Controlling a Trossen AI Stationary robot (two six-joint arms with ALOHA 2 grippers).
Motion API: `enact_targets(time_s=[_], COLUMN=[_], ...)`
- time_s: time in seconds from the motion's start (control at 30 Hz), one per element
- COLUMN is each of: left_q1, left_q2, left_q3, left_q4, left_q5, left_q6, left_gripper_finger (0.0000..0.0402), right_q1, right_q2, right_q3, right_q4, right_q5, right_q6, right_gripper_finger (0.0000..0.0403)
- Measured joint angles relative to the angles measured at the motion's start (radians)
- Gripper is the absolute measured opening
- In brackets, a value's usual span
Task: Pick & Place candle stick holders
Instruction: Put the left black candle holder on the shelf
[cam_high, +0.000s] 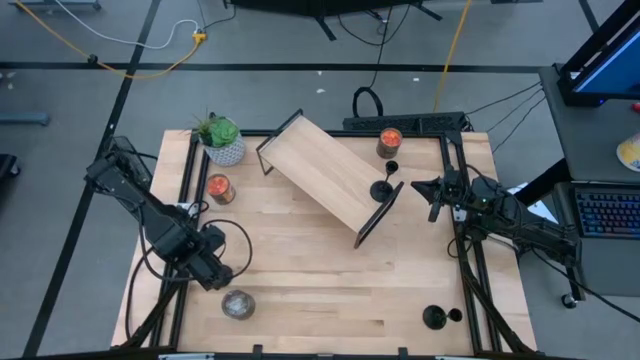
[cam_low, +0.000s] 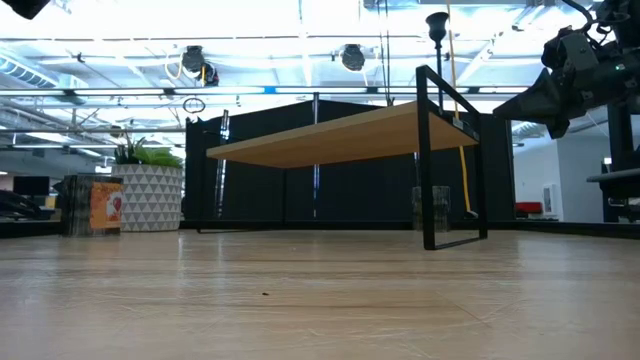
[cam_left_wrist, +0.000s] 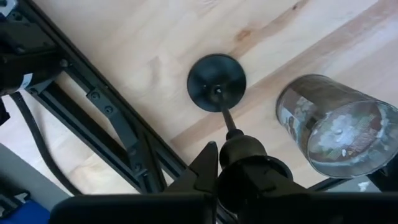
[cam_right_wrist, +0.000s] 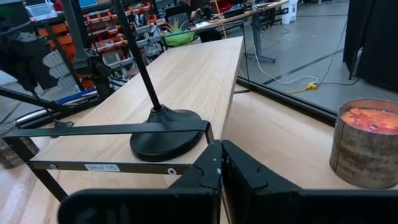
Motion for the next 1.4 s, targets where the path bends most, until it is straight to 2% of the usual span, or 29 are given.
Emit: enact_targets(time_s=[0.2, 0.33, 0.57, 0.73, 1.03, 1.3, 1.4], left_q1=[0.000, 0.002, 0.016, 0.059, 0.181, 0.295, 0.333], left_q2=[-0.033, -0.078, -0.160, -0.205, -0.191, -0.074, -0.007], left_q3=[-0.002, -0.007, -0.006, 0.008, 0.174, 0.342, 0.405], left_q4=[-0.006, -0.076, -0.100, -0.041, 0.000, 0.096, 0.155], left_q5=[-0.007, -0.054, -0.048, -0.059, -0.127, -0.134, -0.133], left_q6=[0.003, -0.028, -0.066, -0.037, 0.102, 0.294, 0.384], left_gripper_finger=[0.0018, 0.0015, 0.0014, 0.0014, 0.0014, 0.0014, 0.0014], right_q1=[0.000, 0.000, 0.000, 0.000, 0.000, 0.000, 0.000], right_q2=[0.000, 0.000, 0.000, 0.000, 0.000, 0.008, 0.028], right_q3=[0.000, 0.000, 0.000, 0.000, 0.000, 0.000, -0.001], right_q4=[0.000, 0.004, 0.026, 0.132, 0.236, 0.237, 0.290], right_q5=[0.000, 0.000, -0.007, -0.124, -0.315, -0.322, -0.383], right_q6=[0.000, 0.000, 0.001, 0.001, 0.034, 0.222, 0.233], right_gripper_finger=[0.0000, 0.0000, 0.0000, 0.0000, 0.0000, 0.0000, 0.0000])
